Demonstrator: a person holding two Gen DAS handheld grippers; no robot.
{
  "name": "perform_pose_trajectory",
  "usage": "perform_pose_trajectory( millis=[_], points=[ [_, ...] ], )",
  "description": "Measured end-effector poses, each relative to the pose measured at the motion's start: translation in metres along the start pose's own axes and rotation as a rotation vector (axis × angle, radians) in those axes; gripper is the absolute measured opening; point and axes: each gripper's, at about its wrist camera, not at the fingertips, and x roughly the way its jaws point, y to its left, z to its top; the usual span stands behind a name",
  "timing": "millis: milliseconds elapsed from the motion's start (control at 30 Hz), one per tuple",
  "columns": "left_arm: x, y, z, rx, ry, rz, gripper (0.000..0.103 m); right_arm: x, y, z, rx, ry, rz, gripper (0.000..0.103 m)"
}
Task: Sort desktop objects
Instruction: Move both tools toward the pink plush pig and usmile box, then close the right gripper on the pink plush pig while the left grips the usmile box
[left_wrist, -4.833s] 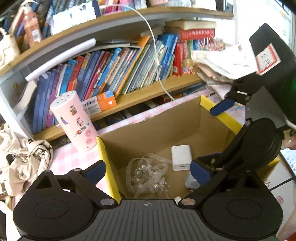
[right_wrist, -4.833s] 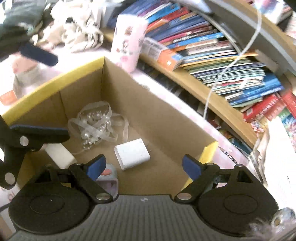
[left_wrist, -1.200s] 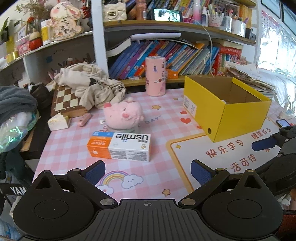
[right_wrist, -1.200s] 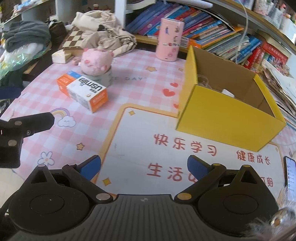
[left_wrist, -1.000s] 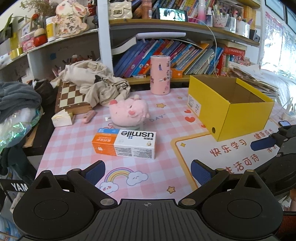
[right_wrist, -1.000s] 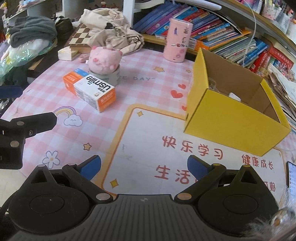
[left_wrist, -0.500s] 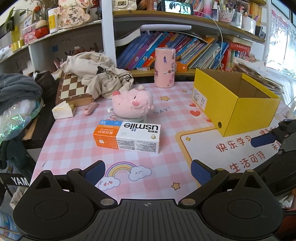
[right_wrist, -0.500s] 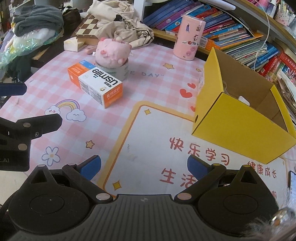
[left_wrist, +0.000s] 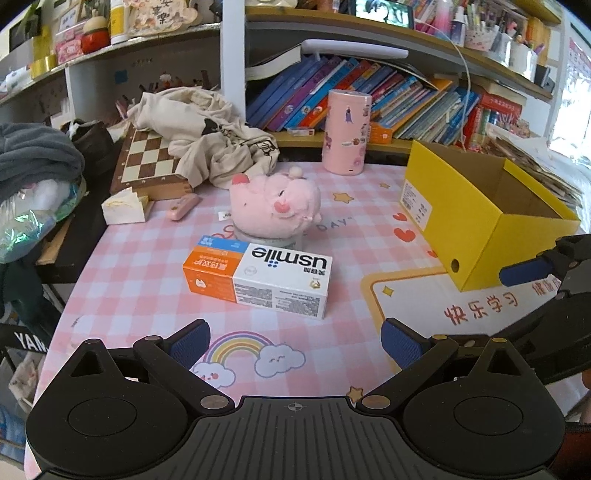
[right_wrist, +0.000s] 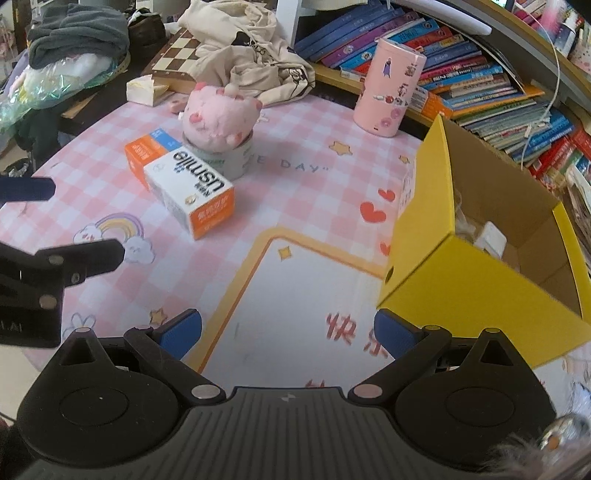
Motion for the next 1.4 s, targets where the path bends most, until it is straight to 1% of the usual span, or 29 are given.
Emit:
perform_pose_trajectory(
  millis=[267,433,600,667,833,933,1000,1167,1300,1400],
  points=[
    [0.015,0.007,0.009,-0.053,-0.006,0.012,0.1,0.017,-0.012,0.024,0.004,-0.013,0.03,0.101],
    [0.028,0.009,0.013,-0.066,0.003,0.038,0.1,0.028,-0.019,0.041,0.023,-0.024,0.05,0.101],
    [0.039,0.014,0.017,-0.106,0.008,0.06,0.1,0.037,-0.021,0.06,0.001,-0.046,0.04,0.101],
    [0.044,0.016,0.019,-0.116,0.014,0.067,0.1,0.041,-0.023,0.066,-0.005,-0.051,0.053,0.101],
    [0.057,0.013,0.021,-0.116,0.024,0.077,0.1,0.046,-0.037,0.087,0.042,-0.07,0.075,0.101],
    [0.068,0.005,0.026,-0.106,0.015,0.078,0.1,0.049,-0.041,0.101,0.083,-0.069,0.123,0.101],
    [0.078,-0.002,0.03,-0.087,0.002,0.096,0.1,0.051,-0.039,0.109,0.093,-0.068,0.155,0.101],
    [0.103,-0.015,0.039,-0.059,-0.026,0.163,0.1,0.055,-0.025,0.128,0.075,-0.075,0.22,0.101],
    [0.114,-0.018,0.039,-0.054,-0.025,0.209,0.1,0.062,-0.012,0.14,0.066,-0.073,0.269,0.101],
    [0.112,-0.011,0.034,-0.056,-0.037,0.197,0.101,0.07,-0.004,0.147,0.054,-0.062,0.285,0.101]
  ],
)
